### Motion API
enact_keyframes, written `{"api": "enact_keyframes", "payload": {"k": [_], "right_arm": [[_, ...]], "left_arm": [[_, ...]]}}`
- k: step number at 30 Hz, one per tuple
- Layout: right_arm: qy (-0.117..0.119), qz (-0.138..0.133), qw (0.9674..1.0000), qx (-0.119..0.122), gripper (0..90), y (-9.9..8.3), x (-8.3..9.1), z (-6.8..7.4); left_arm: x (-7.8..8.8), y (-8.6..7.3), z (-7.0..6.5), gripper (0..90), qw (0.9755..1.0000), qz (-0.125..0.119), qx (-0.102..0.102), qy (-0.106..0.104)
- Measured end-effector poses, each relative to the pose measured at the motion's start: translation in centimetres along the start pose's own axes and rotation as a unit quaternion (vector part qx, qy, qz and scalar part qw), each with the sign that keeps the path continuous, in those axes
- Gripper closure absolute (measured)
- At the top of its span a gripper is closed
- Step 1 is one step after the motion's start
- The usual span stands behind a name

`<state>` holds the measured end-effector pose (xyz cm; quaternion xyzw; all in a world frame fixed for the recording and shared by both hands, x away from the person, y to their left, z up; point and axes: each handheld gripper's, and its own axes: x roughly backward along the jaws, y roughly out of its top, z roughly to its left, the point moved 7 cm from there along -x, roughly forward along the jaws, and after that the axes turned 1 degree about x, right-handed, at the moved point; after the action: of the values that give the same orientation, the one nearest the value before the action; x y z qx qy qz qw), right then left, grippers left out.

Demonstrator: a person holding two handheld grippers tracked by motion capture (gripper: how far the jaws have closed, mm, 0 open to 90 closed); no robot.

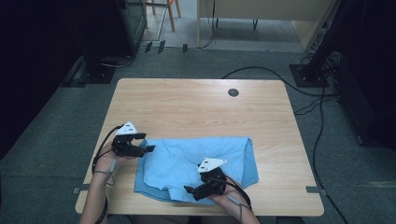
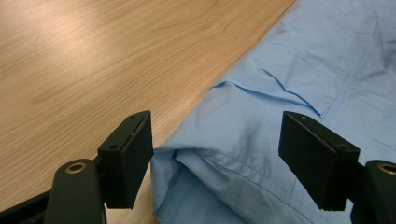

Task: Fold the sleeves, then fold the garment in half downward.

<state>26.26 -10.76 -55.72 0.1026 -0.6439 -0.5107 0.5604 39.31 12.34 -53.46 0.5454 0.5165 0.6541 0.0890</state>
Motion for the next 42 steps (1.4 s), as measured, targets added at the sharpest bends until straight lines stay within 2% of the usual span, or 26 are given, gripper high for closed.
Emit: {"api": "enact_keyframes", "payload": {"k": [1, 3, 4, 5, 6, 7, 8, 9, 11, 12, 16, 18, 19, 20, 22, 23, 26, 27, 29, 30, 34, 35, 37, 42], "right_arm": [[-0.007, 0.0, 1.0, -0.002, 3.7, 0.2, -0.1, 0.0], [-0.016, 0.007, 0.9998, -0.005, 3.7, 0.3, -0.4, 0.0], [-0.016, 0.007, 0.9998, -0.005, 5.0, 0.3, -0.4, 0.0], [-0.016, 0.007, 0.9998, -0.005, 5.0, 0.3, -0.4, 0.0], [-0.025, 0.009, 0.9996, -0.006, 5.0, 0.3, -0.4, 0.2], [-0.027, 0.009, 0.9996, -0.007, 12.5, 0.2, -0.4, 0.3], [-0.027, 0.009, 0.9996, -0.007, 12.5, 0.2, -0.4, 0.3], [-0.035, 0.002, 0.9993, -0.016, 12.5, 0.3, -0.5, 0.3], [-0.035, 0.002, 0.9993, -0.016, 14.2, 0.3, -0.5, 0.3], [-0.04, -0.008, 0.9988, -0.028, 14.2, 0.4, -0.5, 0.3], [-0.046, -0.011, 0.9988, -0.016, 15.4, 0.5, -0.5, 0.2], [-0.044, -0.014, 0.9988, -0.018, 15.4, 0.7, -0.3, 0.3], [-0.044, -0.014, 0.9988, -0.018, 19.2, 0.7, -0.3, 0.3], [-0.044, -0.014, 0.9988, -0.018, 19.2, 0.7, -0.3, 0.3], [-0.052, -0.012, 0.9985, -0.009, 19.2, 0.8, -0.3, 0.3], [-0.068, -0.001, 0.9975, -0.016, 19.2, 0.7, -0.3, 0.3], [-0.069, 0.0, 0.9974, -0.023, 19.4, 0.7, -0.4, 0.3], [-0.065, -0.001, 0.9972, -0.036, 20.4, 0.8, -0.4, 0.4], [-0.065, -0.002, 0.997, -0.042, 20.4, 0.8, -0.4, 0.5], [-0.062, -0.006, 0.9966, -0.054, 21.3, 1.0, -0.4, 0.6], [-0.067, -0.003, 0.9964, -0.052, 21.4, 1.2, -0.4, 0.7], [-0.075, -0.003, 0.9963, -0.043, 20.6, 1.3, -0.5, 0.7], [-0.075, -0.003, 0.9964, -0.039, 20.6, 1.5, -0.7, 0.9], [-0.076, -0.006, 0.9963, -0.041, 20.2, 1.7, -0.8, 1.1]], "left_arm": [[-0.1, -0.1, 0.3, 26.4, 0.9999, 0.005, -0.006, -0.006], [-0.1, -0.1, 0.3, 26.4, 0.9999, 0.005, -0.006, -0.006], [-0.3, -0.5, 0.6, 26.4, 0.9998, 0.013, -0.015, -0.002], [-0.3, -0.5, 0.6, 26.4, 0.9998, 0.013, -0.015, -0.002], [-0.3, -0.5, 0.6, 26.4, 0.9998, 0.013, -0.015, -0.002], [-0.3, -0.7, 0.7, 26.4, 0.9998, 0.012, -0.016, -0.004], [-0.3, -0.7, 0.7, 26.4, 0.9998, 0.012, -0.016, -0.004], [-0.3, -0.7, 0.7, 26.4, 0.9998, 0.012, -0.016, -0.004], [-0.3, -0.8, 0.8, 26.4, 0.9998, 0.008, -0.017, -0.004], [-0.3, -0.8, 0.8, 26.4, 0.9998, 0.008, -0.017, -0.004], [0.2, -0.8, 0.9, 26.4, 0.9999, -0.003, -0.014, -0.002], [0.2, -0.8, 0.9, 26.4, 0.9999, -0.003, -0.014, -0.002], [0.2, -1.0, 0.9, 26.4, 0.9999, 0.001, -0.015, -0.004], [0.2, -1.0, 0.9, 26.4, 0.9999, 0.001, -0.015, -0.004], [0.2, -1.1, 0.8, 26.4, 0.9999, 0.003, -0.016, -0.004], [0.2, -1.1, 0.8, 26.4, 0.9999, 0.003, -0.016, -0.004], [0.2, -1.1, 0.8, 26.4, 0.9999, 0.002, -0.016, -0.003], [0.2, -1.1, 0.8, 26.4, 0.9999, 0.003, -0.015, -0.003], [0.2, -1.2, 0.7, 26.4, 0.9998, 0.003, -0.017, -0.005], [0.2, -1.3, 0.7, 26.4, 0.9999, 0.003, -0.014, -0.008], [0.1, -1.4, 0.8, 26.3, 0.9999, 0.004, -0.013, -0.009], [0.1, -1.4, 0.8, 26.3, 0.9999, 0.004, -0.014, -0.009], [0.1, -1.4, 0.8, 26.4, 0.9999, 0.004, -0.014, -0.009], [0.3, -1.5, 0.9, 26.3, 0.9999, 0.003, -0.012, -0.011]]}}
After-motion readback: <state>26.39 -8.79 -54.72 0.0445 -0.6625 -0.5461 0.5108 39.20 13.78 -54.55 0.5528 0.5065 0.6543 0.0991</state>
